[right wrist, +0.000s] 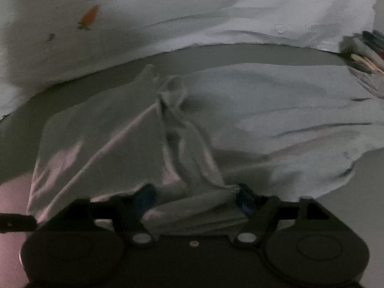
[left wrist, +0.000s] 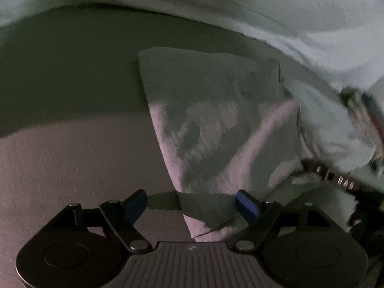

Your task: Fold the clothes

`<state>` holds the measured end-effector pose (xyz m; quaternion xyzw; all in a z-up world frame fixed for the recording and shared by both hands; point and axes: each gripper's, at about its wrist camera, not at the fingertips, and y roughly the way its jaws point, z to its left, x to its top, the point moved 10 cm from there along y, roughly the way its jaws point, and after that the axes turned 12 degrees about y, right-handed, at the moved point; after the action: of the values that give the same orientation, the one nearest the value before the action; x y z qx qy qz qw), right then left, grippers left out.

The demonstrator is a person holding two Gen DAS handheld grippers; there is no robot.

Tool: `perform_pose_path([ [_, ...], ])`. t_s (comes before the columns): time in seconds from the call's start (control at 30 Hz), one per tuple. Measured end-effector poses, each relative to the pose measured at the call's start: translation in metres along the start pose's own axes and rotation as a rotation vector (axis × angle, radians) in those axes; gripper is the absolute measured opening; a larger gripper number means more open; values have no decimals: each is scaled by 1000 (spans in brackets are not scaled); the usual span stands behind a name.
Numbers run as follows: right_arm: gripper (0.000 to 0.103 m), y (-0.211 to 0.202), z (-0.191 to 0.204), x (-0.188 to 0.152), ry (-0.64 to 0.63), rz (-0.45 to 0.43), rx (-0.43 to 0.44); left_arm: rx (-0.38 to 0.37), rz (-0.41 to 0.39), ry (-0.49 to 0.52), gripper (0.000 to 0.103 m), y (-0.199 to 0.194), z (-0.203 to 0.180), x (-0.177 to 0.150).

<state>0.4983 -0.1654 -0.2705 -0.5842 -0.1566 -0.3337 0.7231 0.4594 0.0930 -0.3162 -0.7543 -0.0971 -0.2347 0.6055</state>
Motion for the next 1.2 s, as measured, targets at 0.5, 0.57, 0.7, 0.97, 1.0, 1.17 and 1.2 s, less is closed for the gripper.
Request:
perform_pose_path([
  [0.5,55,-30,4,-12,-109,-50,-159,-53,-18,-135,27,-13,27,-17],
  [0.57,57,-36,20,-12,-178,-81,-150,-58,-25,-187,28,-19,38,-22],
  [0.7,69,-37,66,-26,-298,-81,-53,-43,-48,-264,40,-30,64,-27],
  [0.97,69,-28,174,-98,-595,42,252,-134,-116,-470,63,-36,91,-32],
  [1.0,69,-25,183,-106,-633,57,268,-143,-119,-482,64,-37,92,-33],
  [1.17,50,-7,188,-113,-688,95,231,-158,-130,-512,68,-37,94,-34],
  [1.2,32,-6,186,-110,-677,98,228,-161,-132,-516,69,-37,94,-34],
])
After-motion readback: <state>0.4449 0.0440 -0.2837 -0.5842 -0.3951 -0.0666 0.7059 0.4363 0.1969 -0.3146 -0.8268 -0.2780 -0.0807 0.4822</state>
